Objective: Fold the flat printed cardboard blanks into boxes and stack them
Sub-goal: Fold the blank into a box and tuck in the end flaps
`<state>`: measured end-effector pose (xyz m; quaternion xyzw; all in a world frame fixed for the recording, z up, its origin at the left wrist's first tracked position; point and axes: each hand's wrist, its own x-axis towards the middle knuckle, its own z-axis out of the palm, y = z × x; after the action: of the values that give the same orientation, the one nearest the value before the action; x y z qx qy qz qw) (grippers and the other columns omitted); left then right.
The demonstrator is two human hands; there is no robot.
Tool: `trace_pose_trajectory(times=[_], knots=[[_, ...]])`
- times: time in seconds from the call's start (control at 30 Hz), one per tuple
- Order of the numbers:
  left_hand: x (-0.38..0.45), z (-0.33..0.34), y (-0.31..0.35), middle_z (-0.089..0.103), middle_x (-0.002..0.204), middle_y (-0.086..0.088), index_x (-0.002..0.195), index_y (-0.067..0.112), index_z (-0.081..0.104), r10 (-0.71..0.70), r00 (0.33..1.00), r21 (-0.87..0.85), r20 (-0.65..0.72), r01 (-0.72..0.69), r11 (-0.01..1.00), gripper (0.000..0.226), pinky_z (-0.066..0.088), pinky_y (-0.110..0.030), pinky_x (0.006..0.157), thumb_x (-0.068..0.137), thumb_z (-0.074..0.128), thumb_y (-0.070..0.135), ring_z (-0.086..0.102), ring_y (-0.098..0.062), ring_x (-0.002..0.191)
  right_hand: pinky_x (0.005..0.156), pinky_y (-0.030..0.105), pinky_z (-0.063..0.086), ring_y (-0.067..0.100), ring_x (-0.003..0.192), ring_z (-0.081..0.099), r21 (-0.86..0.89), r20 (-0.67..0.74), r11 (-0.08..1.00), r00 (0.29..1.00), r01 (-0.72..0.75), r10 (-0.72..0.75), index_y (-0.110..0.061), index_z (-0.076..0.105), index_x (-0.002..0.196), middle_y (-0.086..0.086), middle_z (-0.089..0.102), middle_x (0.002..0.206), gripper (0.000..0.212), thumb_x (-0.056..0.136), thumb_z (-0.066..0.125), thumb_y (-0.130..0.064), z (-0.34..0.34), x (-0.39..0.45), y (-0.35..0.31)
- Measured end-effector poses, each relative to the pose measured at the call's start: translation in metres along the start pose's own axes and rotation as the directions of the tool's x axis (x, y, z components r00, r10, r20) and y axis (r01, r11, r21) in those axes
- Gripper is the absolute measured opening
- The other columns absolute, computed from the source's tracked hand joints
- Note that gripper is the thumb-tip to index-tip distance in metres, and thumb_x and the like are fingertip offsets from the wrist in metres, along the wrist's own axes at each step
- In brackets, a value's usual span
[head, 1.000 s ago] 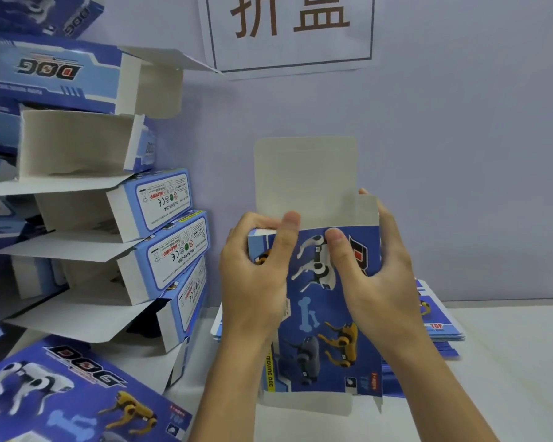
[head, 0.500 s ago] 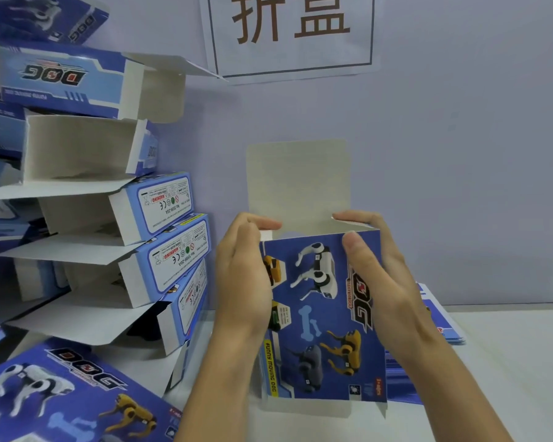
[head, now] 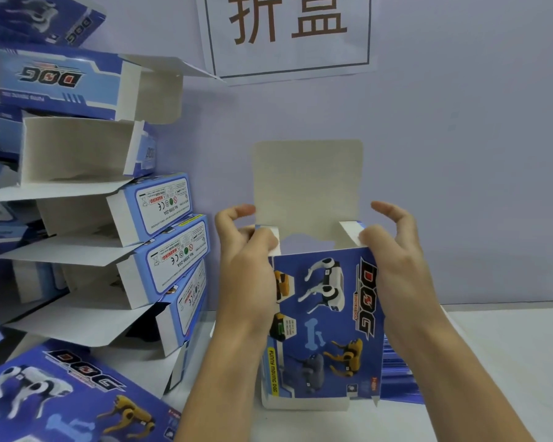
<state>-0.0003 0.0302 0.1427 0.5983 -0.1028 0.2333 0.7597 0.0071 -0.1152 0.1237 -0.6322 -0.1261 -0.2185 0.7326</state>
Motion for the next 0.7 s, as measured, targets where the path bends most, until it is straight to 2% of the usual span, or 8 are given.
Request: trace_pose_trajectory(times=[0.1,0.2,0.33,0.43,0.47,0.57,0.63,0.7], knots=[[-0.002,0.001,0.003,0.061,0.110,-0.025,0.106,0.053,0.050,-0.002,1.000,-0.019,0.003,0.002,1.000,0.044,0.049,-0.042,0.058,0.097,0.043,0.010,0.059,-0.033,0.069,0.046,0.026,0.052,0.013,0.056,0.067,-0.022,0.004,1.000,1.000,-0.011,0.011,-0.048,0.049,0.125,0.006,0.065,0.071,0.050,0.075,0.047,-0.042,0.003,0.001,-0.001],[-0.001,0.000,0.005,0.063,0.095,-0.019,0.098,0.055,0.060,-0.005,1.000,-0.035,0.013,0.005,0.999,0.051,0.044,-0.053,0.065,0.095,0.041,0.007,0.059,-0.037,0.071,0.047,0.028,0.051,0.015,0.059,0.068,-0.023,0.038,1.000,0.999,-0.006,0.007,-0.043,0.054,0.128,0.012,0.072,0.084,0.053,0.076,0.045,-0.040,0.007,0.001,-0.002],[0.000,-0.002,0.002,0.065,0.083,0.013,0.105,0.058,0.060,0.046,0.999,0.001,0.008,-0.046,0.999,0.057,0.047,-0.046,0.066,0.094,0.041,0.005,0.057,-0.024,0.072,0.044,0.028,0.049,0.016,0.052,0.062,0.023,0.023,1.000,1.000,0.016,-0.017,-0.047,0.057,0.116,0.015,0.062,0.073,0.043,0.077,0.045,-0.035,0.009,0.000,-0.003],[0.000,-0.001,0.003,0.066,0.099,-0.014,0.097,0.059,0.063,0.049,0.999,-0.013,-0.003,-0.049,0.999,0.060,0.051,-0.049,0.063,0.092,0.044,0.003,0.056,-0.027,0.074,0.044,0.030,0.050,0.018,0.054,0.064,0.047,0.012,0.999,1.000,0.017,-0.017,-0.049,0.058,0.106,0.014,0.064,0.074,0.035,0.077,0.047,-0.034,0.007,-0.001,-0.002],[0.000,-0.001,0.003,0.066,0.095,-0.016,0.093,0.057,0.065,0.050,0.999,-0.022,-0.012,-0.051,0.998,0.058,0.050,-0.047,0.060,0.092,0.045,0.003,0.058,-0.029,0.072,0.044,0.030,0.050,0.018,0.054,0.065,0.048,0.002,0.999,1.000,0.018,-0.018,-0.049,0.058,0.101,0.012,0.064,0.073,0.030,0.076,0.048,-0.035,0.007,-0.001,-0.002],[0.002,-0.002,-0.002,0.072,0.082,0.006,0.088,0.045,0.068,0.120,0.992,-0.009,-0.043,-0.120,0.993,0.041,0.048,-0.033,0.051,0.093,0.049,0.009,0.066,-0.021,0.068,0.041,0.029,0.048,0.017,0.051,0.065,0.054,-0.022,0.998,0.999,0.035,-0.034,-0.046,0.057,0.088,0.002,0.062,0.061,0.017,0.077,0.049,-0.036,0.006,0.000,-0.001],[0.002,-0.001,-0.006,0.074,0.089,0.005,0.089,0.036,0.071,0.170,0.984,-0.011,-0.052,-0.171,0.985,0.025,0.052,-0.035,0.056,0.090,0.048,0.024,0.071,-0.024,0.082,0.041,0.029,0.047,0.018,0.052,0.066,0.046,-0.028,0.997,0.998,0.055,-0.053,-0.043,0.055,0.084,-0.003,0.061,0.058,0.010,0.080,0.048,-0.038,0.006,0.001,0.001],[0.002,-0.001,-0.009,0.074,0.089,0.003,0.080,0.034,0.072,0.200,0.978,-0.038,-0.064,-0.202,0.979,0.028,0.054,-0.042,0.066,0.084,0.044,0.035,0.070,-0.029,0.089,0.041,0.029,0.046,0.018,0.052,0.066,0.029,-0.026,0.997,0.997,0.071,-0.071,-0.043,0.053,0.081,-0.007,0.059,0.056,0.009,0.082,0.045,-0.039,0.004,0.002,0.002]])
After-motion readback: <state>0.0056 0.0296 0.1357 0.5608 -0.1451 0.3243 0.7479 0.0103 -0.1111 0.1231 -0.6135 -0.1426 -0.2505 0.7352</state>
